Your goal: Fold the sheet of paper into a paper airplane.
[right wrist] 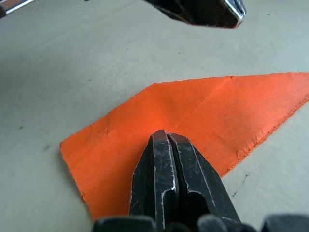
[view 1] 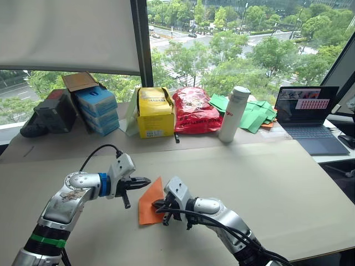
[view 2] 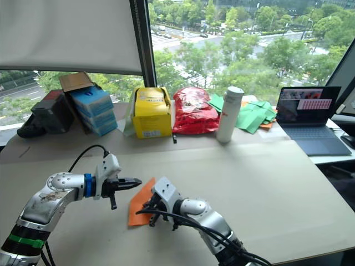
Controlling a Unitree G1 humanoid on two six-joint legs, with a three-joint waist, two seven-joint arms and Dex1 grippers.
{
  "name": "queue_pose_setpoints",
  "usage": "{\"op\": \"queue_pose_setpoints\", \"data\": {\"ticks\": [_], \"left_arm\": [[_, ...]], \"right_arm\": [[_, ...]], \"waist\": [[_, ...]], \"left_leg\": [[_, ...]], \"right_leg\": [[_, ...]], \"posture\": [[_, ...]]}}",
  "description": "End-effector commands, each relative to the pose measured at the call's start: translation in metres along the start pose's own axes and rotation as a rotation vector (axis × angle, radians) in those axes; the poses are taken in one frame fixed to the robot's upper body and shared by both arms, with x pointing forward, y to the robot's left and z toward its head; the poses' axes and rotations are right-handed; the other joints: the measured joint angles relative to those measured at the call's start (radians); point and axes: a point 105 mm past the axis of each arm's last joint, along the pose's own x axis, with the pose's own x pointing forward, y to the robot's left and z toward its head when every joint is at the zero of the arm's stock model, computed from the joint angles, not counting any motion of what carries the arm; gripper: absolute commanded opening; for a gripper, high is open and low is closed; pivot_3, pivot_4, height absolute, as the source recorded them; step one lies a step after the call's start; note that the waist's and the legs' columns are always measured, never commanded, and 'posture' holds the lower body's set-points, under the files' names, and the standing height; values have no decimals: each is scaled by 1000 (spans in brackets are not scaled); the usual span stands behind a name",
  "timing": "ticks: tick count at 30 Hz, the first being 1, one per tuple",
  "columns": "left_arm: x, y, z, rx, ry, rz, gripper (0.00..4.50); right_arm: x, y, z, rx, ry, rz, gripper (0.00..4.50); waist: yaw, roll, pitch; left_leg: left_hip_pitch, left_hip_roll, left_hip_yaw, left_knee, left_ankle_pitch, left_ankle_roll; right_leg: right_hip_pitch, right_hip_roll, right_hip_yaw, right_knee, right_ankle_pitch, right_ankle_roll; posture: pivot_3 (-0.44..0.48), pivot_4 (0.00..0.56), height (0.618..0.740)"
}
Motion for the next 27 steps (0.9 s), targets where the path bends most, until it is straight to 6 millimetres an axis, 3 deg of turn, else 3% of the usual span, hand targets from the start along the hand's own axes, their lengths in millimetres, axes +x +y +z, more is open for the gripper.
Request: {"op": "queue_pose_setpoints", "data": {"ticks": [1,8,13,18,27], "left_arm": [[5,-1,-19,-15,43,31,39],[7,-1,-59,-7,142,59,39],[10,-5,-62,1,142,46,39],[12,-8,-60,14,132,45,39],[11,-11,-60,21,131,55,39]], "right_arm": [[-2,-4,1,-9,13,-8,0],[-4,-8,6,-45,8,-1,0],[-4,-22,18,-95,-25,-10,0],[2,-42,-3,-176,102,5,0],[11,-65,-5,-150,130,-46,0]], "waist": [[0,0,0],[2,0,0],[2,0,0],[0,1,0],[-1,3,-2]], "left_leg": [[0,0,0,0,0,0],[0,0,0,0,1,-1],[3,0,0,0,0,-1],[5,0,0,0,0,-1],[8,0,0,0,1,-1]], "right_leg": [[-1,0,0,0,0,0],[-1,0,0,1,0,0],[4,0,0,0,0,0],[5,0,-1,0,0,0],[6,0,0,0,0,-1]], "posture": [[0,150,740],[0,150,740],[0,150,740],[0,150,740],[0,150,740]]}}
